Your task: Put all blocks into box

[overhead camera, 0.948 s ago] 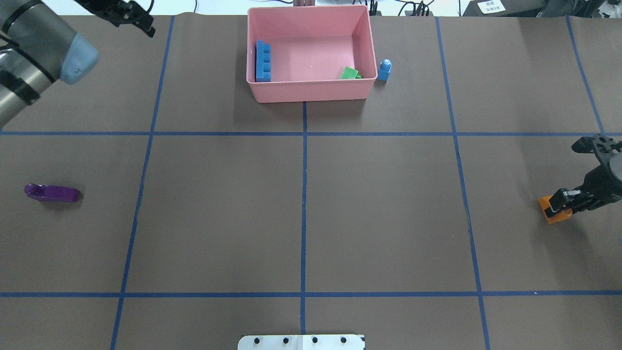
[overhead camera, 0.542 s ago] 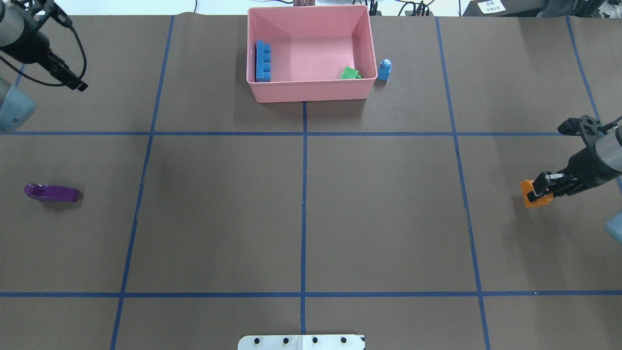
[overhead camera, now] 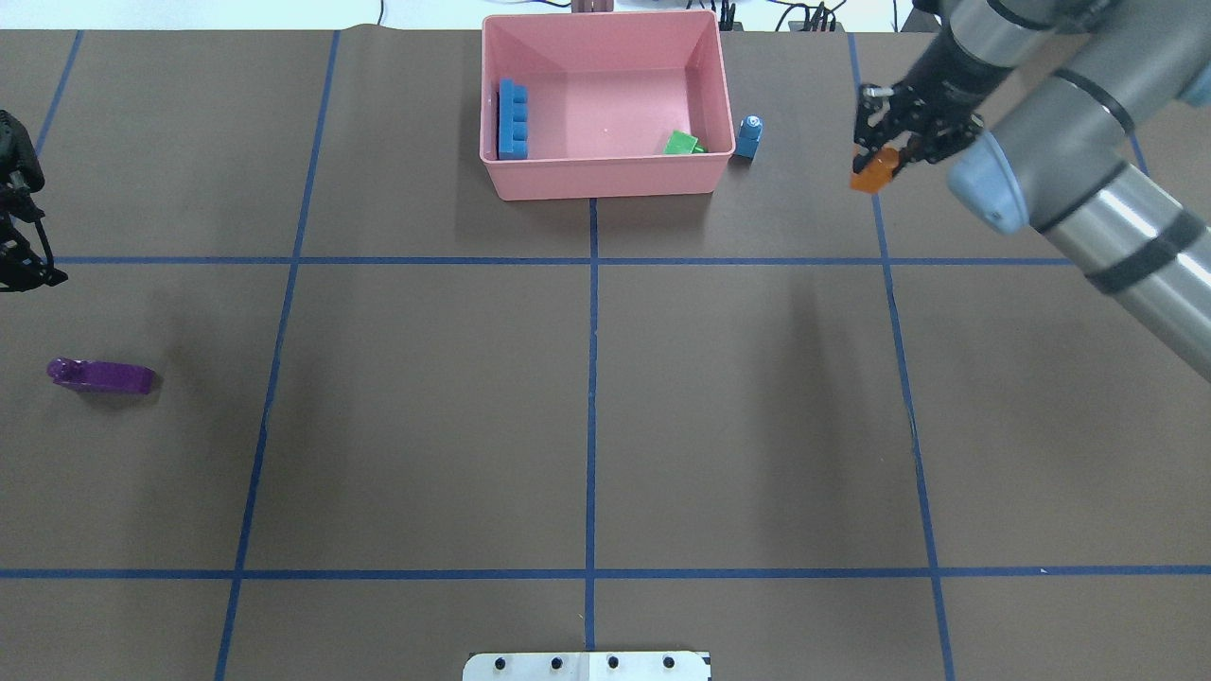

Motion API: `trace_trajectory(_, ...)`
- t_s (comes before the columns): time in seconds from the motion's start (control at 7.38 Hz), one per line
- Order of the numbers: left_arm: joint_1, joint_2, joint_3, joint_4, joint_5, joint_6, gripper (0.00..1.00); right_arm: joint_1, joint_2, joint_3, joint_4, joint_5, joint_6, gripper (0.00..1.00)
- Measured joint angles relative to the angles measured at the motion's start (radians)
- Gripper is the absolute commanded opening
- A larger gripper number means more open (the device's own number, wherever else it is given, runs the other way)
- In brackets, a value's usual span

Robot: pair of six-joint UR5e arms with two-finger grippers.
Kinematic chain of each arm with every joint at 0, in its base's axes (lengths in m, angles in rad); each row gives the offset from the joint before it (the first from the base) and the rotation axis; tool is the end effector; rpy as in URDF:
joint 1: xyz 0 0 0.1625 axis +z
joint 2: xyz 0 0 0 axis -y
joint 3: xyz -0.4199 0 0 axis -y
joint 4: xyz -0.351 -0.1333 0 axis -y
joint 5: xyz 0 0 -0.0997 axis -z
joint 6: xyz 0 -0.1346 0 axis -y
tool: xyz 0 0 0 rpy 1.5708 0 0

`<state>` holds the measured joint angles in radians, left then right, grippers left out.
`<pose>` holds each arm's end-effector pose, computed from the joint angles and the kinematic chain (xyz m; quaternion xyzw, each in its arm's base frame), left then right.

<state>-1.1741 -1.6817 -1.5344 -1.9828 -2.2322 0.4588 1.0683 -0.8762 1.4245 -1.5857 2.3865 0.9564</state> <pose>0.1597 -0.5124 0.6010 0.2375 0.3079 0.4520 0.8028 -0.3067 -0.6314 0.3309 -0.0746 -0.4465 0.0974 0.8863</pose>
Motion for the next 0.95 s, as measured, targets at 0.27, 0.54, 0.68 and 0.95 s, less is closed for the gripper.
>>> trace_trajectory(0.27, 0.022, 0.055, -0.051, 0.003, -0.006, 0.025, 0.99, -0.031, 0.282, -0.281, 0.091, -0.112, 0.215, 0.00)
trace_trajectory(0.54, 0.102, 0.081, -0.066, 0.005, 0.001, 0.048, 0.99, -0.104, 0.401, -0.495, 0.333, -0.260, 0.417, 0.00)
trace_trajectory(0.68, 0.144, 0.104, -0.087, 0.005, 0.009, 0.066, 1.00, -0.131, 0.433, -0.551, 0.387, -0.305, 0.452, 0.99)
trace_trajectory(0.95, 0.212, 0.158, -0.147, 0.005, 0.061, 0.104, 1.00, -0.162, 0.453, -0.583, 0.435, -0.351, 0.469, 1.00)
